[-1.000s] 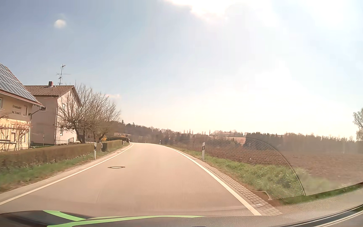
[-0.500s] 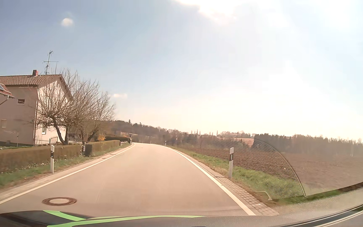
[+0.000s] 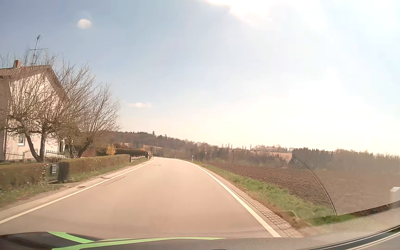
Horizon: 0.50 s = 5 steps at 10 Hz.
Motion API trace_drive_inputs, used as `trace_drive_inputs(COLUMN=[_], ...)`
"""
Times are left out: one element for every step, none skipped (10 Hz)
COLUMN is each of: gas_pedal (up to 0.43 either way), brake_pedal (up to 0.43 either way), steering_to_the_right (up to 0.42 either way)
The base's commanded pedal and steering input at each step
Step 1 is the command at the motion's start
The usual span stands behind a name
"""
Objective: Follow the waypoints while adhering to traffic rules and regulations
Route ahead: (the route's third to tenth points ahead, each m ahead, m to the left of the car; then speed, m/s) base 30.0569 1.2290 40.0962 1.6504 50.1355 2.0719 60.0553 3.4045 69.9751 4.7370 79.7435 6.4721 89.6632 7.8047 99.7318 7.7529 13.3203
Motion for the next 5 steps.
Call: trace_drive_inputs(gas_pedal=[0.169,0.169,0.169,0.169,0.169], brake_pedal=[0.0,0.0,0.0,0.0,0.0], steering_to_the_right=[-0.02,-0.019,-0.019,-0.019,-0.019])
